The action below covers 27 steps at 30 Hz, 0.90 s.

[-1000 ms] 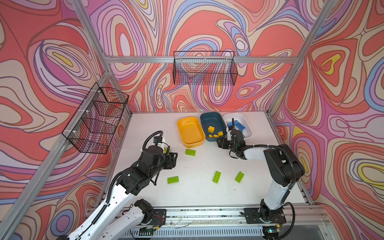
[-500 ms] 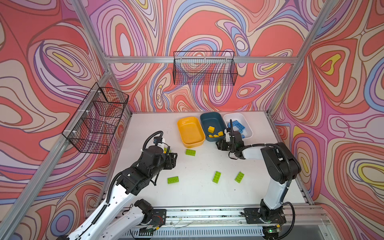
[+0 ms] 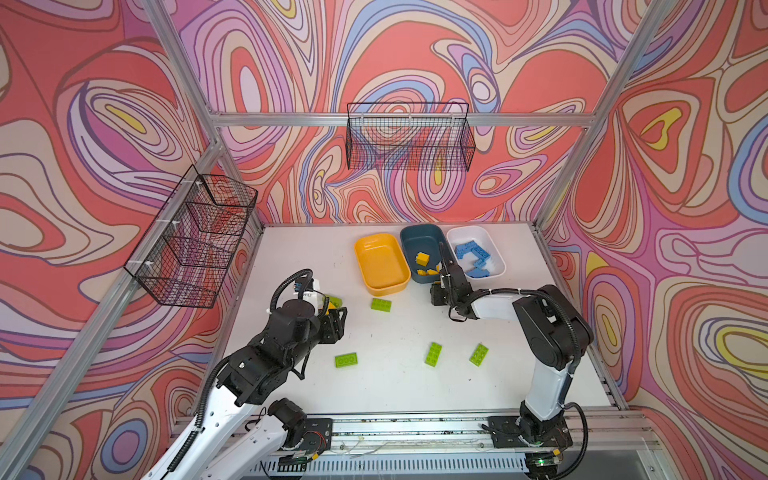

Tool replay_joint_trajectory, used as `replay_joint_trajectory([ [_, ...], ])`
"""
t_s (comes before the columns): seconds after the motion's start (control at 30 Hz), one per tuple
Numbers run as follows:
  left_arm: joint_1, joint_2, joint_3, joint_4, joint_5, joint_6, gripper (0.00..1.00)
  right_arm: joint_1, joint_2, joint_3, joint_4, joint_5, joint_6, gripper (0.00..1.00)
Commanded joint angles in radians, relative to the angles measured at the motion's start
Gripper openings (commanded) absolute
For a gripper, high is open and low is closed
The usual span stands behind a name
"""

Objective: Sort the legos into containers by color
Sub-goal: 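Close the right gripper on the large yellow 2x4 brick and lift it, then carry the large yellow brick over the teal tub and open the right gripper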

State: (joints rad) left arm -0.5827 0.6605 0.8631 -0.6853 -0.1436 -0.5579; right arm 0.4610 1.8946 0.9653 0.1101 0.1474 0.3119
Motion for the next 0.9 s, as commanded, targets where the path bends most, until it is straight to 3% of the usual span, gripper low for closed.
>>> replay_joint_trajectory([
  [0.0, -0.002, -0.025, -0.017, -0.06, -0.04, -0.016, 0.65, 0.023, 0.036, 0.016, -0.069, 0.079, -0.02, 0.44],
  [0.17, -0.002, -0.052, -0.039, -0.07, -0.046, -0.02, 0.65, 0.028, 0.026, 0.02, -0.073, 0.055, -0.011, 0.26],
  [0.43, -0.002, -0.066, -0.066, -0.059, -0.047, -0.038, 0.66, 0.063, -0.067, 0.024, -0.137, 0.047, -0.022, 0.24],
  [0.67, -0.002, -0.041, -0.126, -0.018, -0.042, -0.063, 0.66, 0.085, -0.228, 0.023, -0.211, -0.041, -0.015, 0.24],
  [0.87, -0.002, -0.029, -0.183, 0.022, -0.028, -0.104, 0.66, 0.086, -0.281, 0.107, -0.267, -0.117, -0.011, 0.24],
])
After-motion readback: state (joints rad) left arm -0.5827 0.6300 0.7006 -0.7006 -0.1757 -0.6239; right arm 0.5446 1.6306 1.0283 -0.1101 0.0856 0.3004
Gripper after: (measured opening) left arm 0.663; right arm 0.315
